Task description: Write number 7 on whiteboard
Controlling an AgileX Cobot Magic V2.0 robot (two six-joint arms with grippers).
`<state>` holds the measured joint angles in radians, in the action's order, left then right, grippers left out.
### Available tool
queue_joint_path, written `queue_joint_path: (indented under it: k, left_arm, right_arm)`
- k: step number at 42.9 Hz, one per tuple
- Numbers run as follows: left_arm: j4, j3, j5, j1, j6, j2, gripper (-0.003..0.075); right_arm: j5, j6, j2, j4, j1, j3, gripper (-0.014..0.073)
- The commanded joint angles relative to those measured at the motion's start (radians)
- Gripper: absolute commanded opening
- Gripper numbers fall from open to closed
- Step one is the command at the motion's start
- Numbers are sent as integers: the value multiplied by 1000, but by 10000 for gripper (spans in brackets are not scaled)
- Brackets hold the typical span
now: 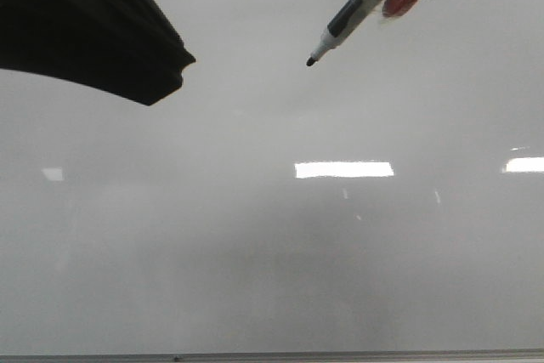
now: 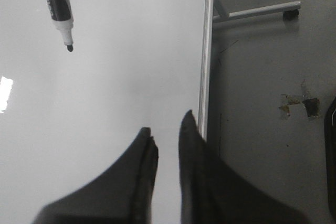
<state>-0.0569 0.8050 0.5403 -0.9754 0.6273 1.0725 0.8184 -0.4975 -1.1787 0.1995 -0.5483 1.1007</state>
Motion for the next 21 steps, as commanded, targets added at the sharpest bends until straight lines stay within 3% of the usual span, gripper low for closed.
queue_joint_path:
  k: [1,11,21]
  left_arm:
    - [4,32,-64,-5,-2,-21,-20]
    - [4,32,-56,-5,-2,-21,-20]
    - [39,32,-40,-5,-2,-21,-20]
  right_arm:
    - [-64,-8,25,5,4,33,-67]
    - [-160,50,-2,18,4,33,-67]
    - [-480,56,-149,92,4,35,-67]
